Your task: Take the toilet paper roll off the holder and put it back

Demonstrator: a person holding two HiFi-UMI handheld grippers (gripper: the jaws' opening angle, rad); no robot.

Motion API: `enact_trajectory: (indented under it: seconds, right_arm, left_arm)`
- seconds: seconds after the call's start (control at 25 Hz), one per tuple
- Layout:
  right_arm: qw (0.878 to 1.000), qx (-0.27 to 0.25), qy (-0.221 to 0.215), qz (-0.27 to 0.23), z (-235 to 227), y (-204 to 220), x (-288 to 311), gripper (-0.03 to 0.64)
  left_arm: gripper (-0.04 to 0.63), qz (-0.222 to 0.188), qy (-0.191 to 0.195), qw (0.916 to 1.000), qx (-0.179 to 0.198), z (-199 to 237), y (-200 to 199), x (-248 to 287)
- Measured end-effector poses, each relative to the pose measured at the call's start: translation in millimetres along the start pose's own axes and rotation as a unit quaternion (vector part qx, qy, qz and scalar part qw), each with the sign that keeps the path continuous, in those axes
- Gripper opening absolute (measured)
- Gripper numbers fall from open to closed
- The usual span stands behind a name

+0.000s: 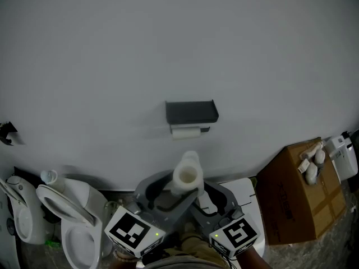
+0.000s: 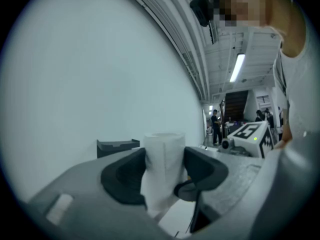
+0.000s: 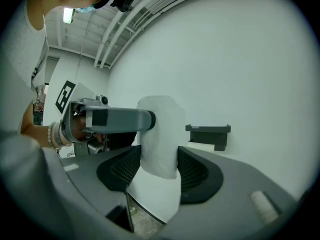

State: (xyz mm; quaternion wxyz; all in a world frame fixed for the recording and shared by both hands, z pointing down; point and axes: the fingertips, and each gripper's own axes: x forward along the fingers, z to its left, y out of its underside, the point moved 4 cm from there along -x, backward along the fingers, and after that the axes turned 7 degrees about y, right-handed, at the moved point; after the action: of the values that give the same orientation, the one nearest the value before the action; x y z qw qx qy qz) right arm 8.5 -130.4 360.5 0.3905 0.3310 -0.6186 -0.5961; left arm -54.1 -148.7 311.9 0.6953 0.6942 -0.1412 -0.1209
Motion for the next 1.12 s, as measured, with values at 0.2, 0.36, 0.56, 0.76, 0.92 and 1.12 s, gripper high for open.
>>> enact_trajectory:
  seconds: [0.2, 0.36, 0.56, 0.76, 0.92, 1.12]
  right_arm:
    - [1.000, -0.012, -0.001, -0.007, -9, -7, 9, 0.224]
    - [1.000, -0.017, 0.003, -0.011, -20, -16, 16, 0.224]
    - [0.999, -0.029, 0.006, -0.021, -35, -29, 30, 0.224]
    - [0.999, -0.034, 0.006, -0.029, -50, -40, 45, 0.224]
    - [0.999, -0.024, 0.002, -0.031, -72, -48, 62, 0.224]
    - [0.999, -0.023, 0.000, -0.031, -91, -58, 79, 0.224]
  left_arm:
    - [0.238, -0.008, 0.004, 0.9999, 0.010, 11, -7, 7]
    - [0.238, -0.013, 0.007, 0.9998, 0.014, 20, -16, 17]
    - [0.238, -0.021, 0.011, 0.9994, 0.025, 37, -28, 28]
    - [0.238, -0.031, 0.009, 0.9991, 0.027, 54, -38, 40]
    - [0.238, -0.032, 0.007, 0.9991, 0.026, 75, -45, 59]
    - [0.238, -0.030, 0.004, 0.9990, 0.034, 94, -54, 75]
